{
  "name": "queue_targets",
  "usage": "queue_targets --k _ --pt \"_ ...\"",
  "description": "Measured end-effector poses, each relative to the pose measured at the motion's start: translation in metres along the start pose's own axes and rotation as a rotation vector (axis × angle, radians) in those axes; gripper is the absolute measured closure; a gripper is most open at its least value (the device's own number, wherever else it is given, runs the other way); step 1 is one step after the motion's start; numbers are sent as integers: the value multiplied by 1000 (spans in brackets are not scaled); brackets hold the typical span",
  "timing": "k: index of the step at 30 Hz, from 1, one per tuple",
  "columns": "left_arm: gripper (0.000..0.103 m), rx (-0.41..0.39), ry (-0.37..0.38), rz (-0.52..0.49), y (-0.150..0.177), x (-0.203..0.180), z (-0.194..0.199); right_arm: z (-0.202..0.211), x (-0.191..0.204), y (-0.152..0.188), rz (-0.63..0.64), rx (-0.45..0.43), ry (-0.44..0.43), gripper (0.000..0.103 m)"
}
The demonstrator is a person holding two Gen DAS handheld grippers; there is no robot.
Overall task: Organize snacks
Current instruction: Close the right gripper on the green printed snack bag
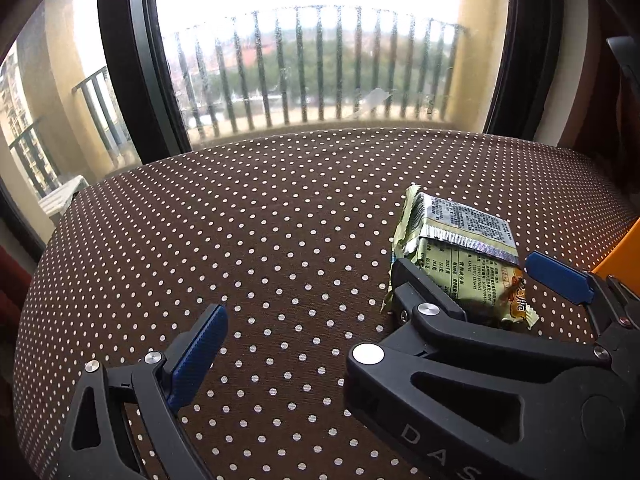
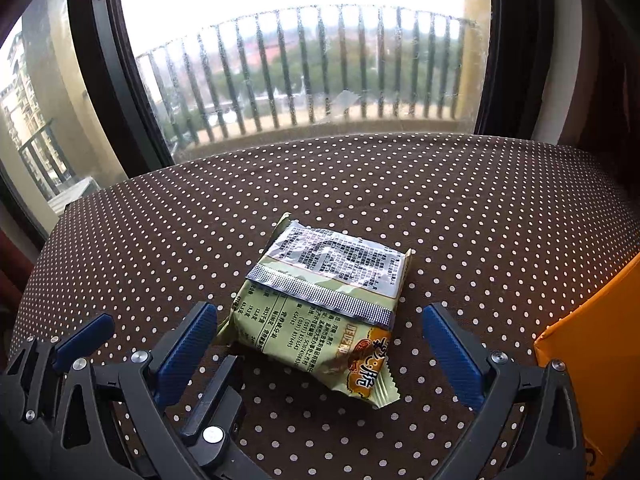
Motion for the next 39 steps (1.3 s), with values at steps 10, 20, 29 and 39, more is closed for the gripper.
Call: queue_targets --k 10,20,29,39 --pt "6 18 18 -2 -3 0 0 0 -2 -4 3 20 -29 19" --pt "6 14 -4 -20 6 -6 8 8 -5 6 15 25 -41 22" --pt "6 16 -18 -14 21 -12 34 35 -11 19 28 37 -69 22" --pt "6 6 -21 -16 36 -29 64 76 -25 39 48 22 -91 22"
Point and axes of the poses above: each gripper's, at about its wrist camera, not at the fingertips, and z roughly against the way its jaws point, x to its left, y to its underside, the point moved 7 cm from there along -z, roughly the way its jaws point, and after that the axes turned 8 degrees about -z, right-handed, at the moved point
